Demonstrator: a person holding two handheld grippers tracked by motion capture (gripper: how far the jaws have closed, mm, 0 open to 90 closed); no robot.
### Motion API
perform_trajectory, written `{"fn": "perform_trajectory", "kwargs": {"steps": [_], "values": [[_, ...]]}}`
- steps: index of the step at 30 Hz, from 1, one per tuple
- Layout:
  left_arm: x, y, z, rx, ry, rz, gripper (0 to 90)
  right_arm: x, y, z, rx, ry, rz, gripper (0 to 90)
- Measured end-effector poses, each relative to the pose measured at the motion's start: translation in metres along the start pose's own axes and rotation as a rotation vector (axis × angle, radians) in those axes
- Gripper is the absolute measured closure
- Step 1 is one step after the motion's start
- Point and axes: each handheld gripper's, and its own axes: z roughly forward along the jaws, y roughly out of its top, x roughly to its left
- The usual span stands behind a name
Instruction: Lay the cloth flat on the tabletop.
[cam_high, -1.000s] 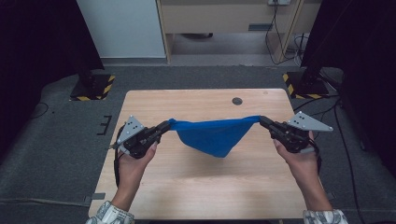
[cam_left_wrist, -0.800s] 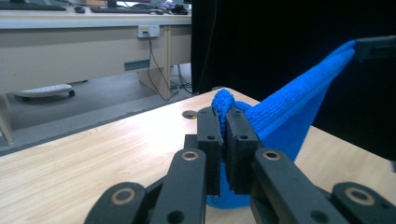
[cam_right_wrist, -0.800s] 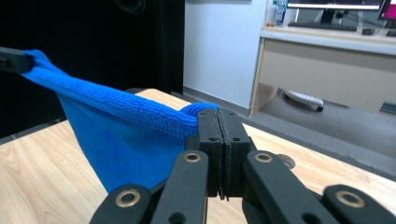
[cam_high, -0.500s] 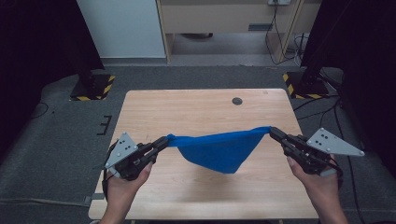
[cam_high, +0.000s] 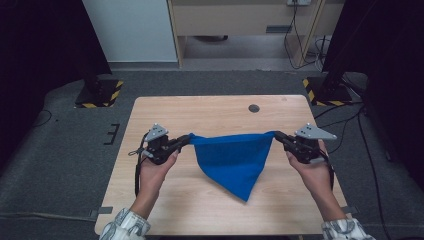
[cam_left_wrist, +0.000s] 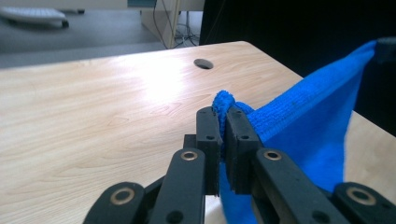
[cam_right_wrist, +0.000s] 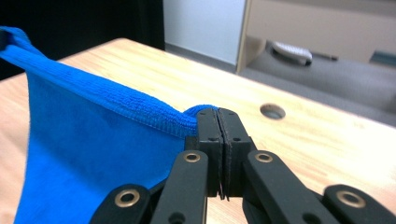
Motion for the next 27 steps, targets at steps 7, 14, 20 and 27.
{"fn": "perform_trajectory", "kwargs": {"steps": [7,14,20,27], "values": [[0.015,-0.001,0.023,0.004,0.005,-0.025,85.0,-0.016,-0.010,0.027,0.030,-0.018,0.025,88.8],[0.013,0.003,0.029,-0.008,0.009,-0.008,85.1,-0.021,-0.009,0.031,0.041,-0.028,0.027,88.7],[0.017,0.014,0.043,0.010,0.029,-0.009,85.3,-0.030,-0.005,0.042,0.066,-0.048,0.030,88.7],[0.034,0.021,0.074,0.057,0.082,-0.040,70.3,-0.046,-0.005,0.079,0.129,-0.095,0.060,87.1]]}}
